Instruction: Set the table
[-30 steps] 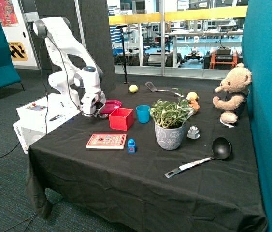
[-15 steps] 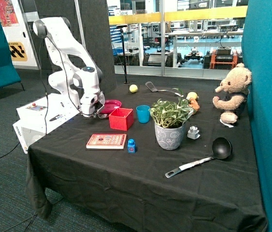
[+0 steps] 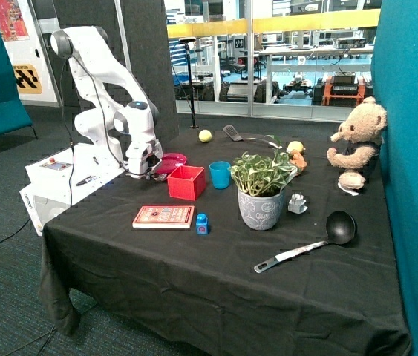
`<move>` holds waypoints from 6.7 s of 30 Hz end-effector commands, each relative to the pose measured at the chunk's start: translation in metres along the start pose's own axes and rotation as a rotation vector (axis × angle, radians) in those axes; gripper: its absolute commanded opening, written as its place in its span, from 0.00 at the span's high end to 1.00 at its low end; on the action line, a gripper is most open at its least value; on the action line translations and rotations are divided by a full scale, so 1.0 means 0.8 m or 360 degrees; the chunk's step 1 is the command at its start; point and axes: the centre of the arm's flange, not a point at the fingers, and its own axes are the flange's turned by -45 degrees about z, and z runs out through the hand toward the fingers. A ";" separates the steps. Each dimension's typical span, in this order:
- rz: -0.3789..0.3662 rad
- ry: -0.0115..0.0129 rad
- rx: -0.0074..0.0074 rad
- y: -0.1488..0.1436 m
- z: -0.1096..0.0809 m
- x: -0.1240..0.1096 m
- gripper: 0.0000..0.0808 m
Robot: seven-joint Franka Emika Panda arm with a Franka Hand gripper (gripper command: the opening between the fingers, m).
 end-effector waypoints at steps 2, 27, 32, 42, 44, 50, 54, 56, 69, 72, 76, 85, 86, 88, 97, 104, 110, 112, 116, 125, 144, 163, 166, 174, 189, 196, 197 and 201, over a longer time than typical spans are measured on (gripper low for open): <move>-0.0014 -0.00069 0.00040 -0.003 -0.003 0.003 0.00; -0.0031 -0.00068 0.00041 -0.007 -0.021 0.010 0.00; -0.0071 -0.00068 0.00042 -0.018 -0.036 0.023 0.05; -0.0184 -0.00066 0.00044 -0.057 -0.062 0.052 0.31; -0.0203 -0.00066 0.00044 -0.063 -0.065 0.056 0.34; -0.0254 -0.00065 0.00046 -0.079 -0.073 0.065 0.40; -0.0307 -0.00065 0.00047 -0.094 -0.083 0.074 0.42; -0.0323 -0.00064 0.00047 -0.100 -0.089 0.079 0.42; -0.0400 -0.00063 0.00049 -0.125 -0.113 0.100 0.47; -0.0412 -0.00063 0.00049 -0.131 -0.118 0.107 0.54; -0.0439 -0.00063 0.00049 -0.140 -0.125 0.116 0.63; -0.0474 -0.00062 0.00050 -0.159 -0.130 0.132 0.84; -0.0473 -0.00062 0.00050 -0.160 -0.130 0.134 0.85; -0.0470 -0.00062 0.00050 -0.162 -0.131 0.139 0.85; -0.0422 -0.00063 0.00049 -0.161 -0.133 0.174 0.84; -0.0409 -0.00063 0.00049 -0.158 -0.141 0.200 0.83; -0.0406 -0.00063 0.00049 -0.156 -0.147 0.212 0.83; -0.0402 -0.00063 0.00049 -0.155 -0.148 0.216 0.82; -0.0383 -0.00064 0.00048 -0.149 -0.150 0.225 0.81; -0.0338 -0.00064 0.00047 -0.131 -0.159 0.252 0.76; -0.0246 -0.00065 0.00045 -0.095 -0.169 0.286 0.62; -0.0160 -0.00067 0.00044 -0.071 -0.162 0.309 0.63; -0.0135 -0.00067 0.00043 -0.066 -0.158 0.312 0.61; -0.0115 -0.00067 0.00043 -0.059 -0.148 0.317 0.61; -0.0091 -0.00068 0.00042 -0.051 -0.137 0.332 0.64; -0.0085 -0.00068 0.00042 -0.049 -0.127 0.333 0.65; -0.0084 -0.00068 0.00042 -0.049 -0.126 0.333 0.65; -0.0089 -0.00068 0.00042 -0.048 -0.124 0.336 0.65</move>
